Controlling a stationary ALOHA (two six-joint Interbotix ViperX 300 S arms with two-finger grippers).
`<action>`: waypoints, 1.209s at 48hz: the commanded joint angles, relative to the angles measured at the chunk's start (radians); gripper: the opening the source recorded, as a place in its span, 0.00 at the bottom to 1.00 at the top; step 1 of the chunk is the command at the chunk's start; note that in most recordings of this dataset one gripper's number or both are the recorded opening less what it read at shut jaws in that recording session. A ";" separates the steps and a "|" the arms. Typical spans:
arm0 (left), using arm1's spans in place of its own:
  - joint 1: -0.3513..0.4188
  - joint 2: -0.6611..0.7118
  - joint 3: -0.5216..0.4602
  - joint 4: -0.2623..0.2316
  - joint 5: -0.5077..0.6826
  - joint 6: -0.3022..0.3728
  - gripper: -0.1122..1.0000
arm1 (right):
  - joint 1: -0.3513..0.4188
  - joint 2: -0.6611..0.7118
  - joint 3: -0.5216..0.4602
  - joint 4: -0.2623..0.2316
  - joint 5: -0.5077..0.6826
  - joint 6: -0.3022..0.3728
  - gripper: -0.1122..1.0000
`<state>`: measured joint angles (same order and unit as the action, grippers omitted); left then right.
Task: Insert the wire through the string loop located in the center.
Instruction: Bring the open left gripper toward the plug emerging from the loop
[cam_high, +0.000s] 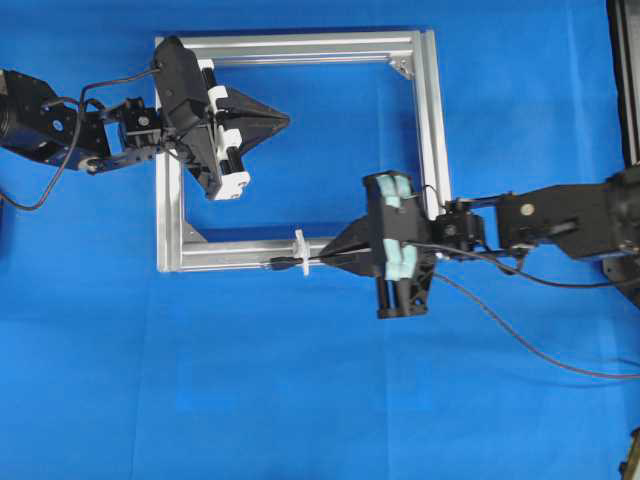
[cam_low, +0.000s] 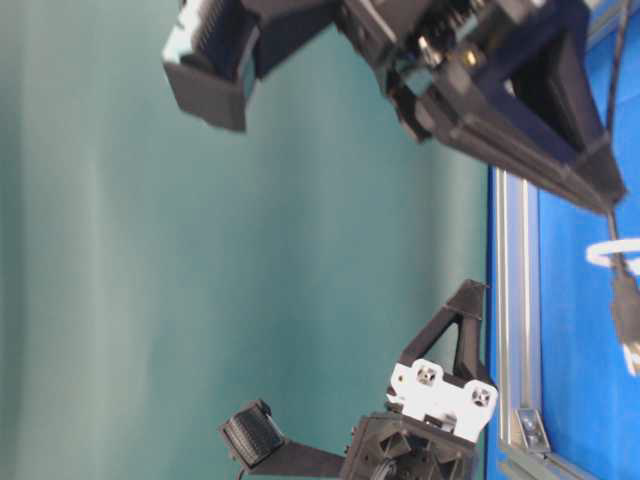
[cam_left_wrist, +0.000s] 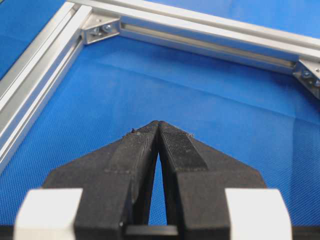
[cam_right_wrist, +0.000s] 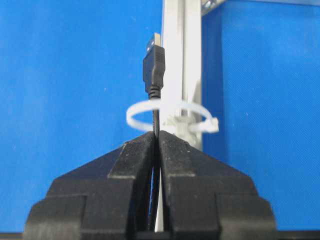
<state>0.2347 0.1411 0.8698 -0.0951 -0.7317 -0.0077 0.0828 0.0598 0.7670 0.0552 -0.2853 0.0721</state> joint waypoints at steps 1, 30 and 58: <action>-0.003 -0.031 -0.006 0.003 -0.003 -0.003 0.12 | 0.003 0.002 -0.035 0.003 -0.011 -0.002 0.08; -0.077 -0.051 0.034 0.006 0.005 -0.026 0.12 | 0.005 0.009 -0.046 0.002 -0.006 -0.002 0.08; -0.347 -0.081 0.083 0.006 0.051 -0.038 0.12 | 0.005 0.009 -0.044 0.003 -0.006 -0.002 0.08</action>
<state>-0.0859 0.0874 0.9572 -0.0920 -0.6903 -0.0460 0.0859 0.0813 0.7363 0.0552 -0.2853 0.0721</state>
